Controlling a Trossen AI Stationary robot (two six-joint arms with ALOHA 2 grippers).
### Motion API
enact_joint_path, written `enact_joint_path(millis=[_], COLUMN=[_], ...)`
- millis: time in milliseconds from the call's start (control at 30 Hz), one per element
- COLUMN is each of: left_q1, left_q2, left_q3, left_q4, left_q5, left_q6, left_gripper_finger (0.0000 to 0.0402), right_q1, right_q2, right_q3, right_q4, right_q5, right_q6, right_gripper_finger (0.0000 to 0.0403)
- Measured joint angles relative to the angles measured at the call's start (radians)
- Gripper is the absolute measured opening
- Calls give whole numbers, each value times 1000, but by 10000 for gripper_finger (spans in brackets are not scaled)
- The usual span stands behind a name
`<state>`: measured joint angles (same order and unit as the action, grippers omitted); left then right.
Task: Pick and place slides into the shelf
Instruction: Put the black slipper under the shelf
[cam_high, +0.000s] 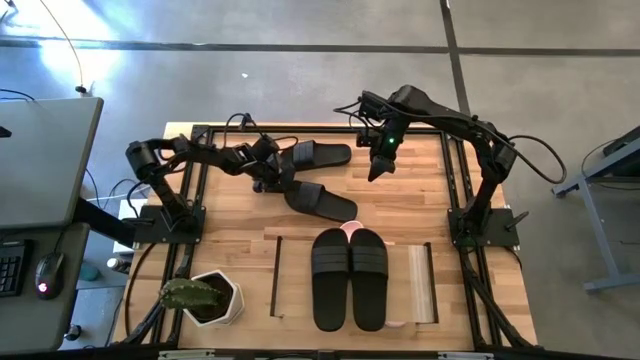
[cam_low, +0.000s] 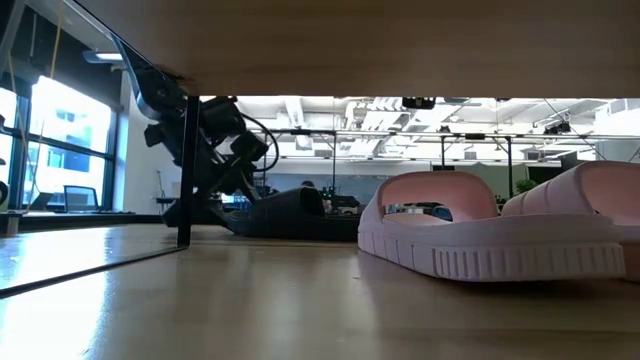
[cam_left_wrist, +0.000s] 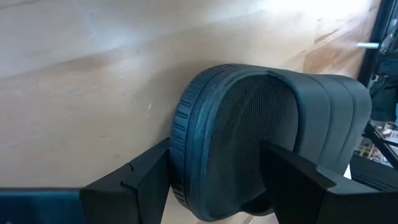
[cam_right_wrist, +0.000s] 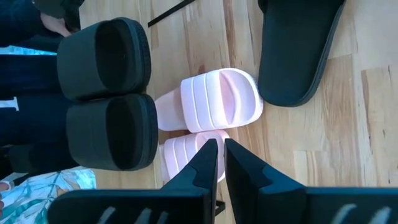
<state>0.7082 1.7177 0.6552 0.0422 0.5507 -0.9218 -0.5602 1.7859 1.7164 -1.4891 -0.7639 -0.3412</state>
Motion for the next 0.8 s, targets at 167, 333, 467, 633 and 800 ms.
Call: enact_joint_path(millis=[167, 333, 467, 633, 800], left_q1=[0, -1, -1, -3, -2], left_q2=[3, 5, 7, 8, 6], left_q3=[-2, -3, -4, -5, -5], left_q4=[23, 23, 22, 20, 22], left_q5=[4, 2, -6, -16, -10], left_q6=[-4, -3, -3, 4, 6], left_gripper_finger=[220, 209, 157, 57, 29], right_q1=[0, 0, 0, 0, 0], right_q2=[0, 0, 0, 0, 0], right_q3=[0, 0, 0, 0, 0], right_q4=[1, 5, 5, 6, 8], right_q5=[-1, -3, -3, -3, -3], right_q6=[0, 0, 0, -1, -8], right_gripper_finger=[21, 21, 21, 21, 21])
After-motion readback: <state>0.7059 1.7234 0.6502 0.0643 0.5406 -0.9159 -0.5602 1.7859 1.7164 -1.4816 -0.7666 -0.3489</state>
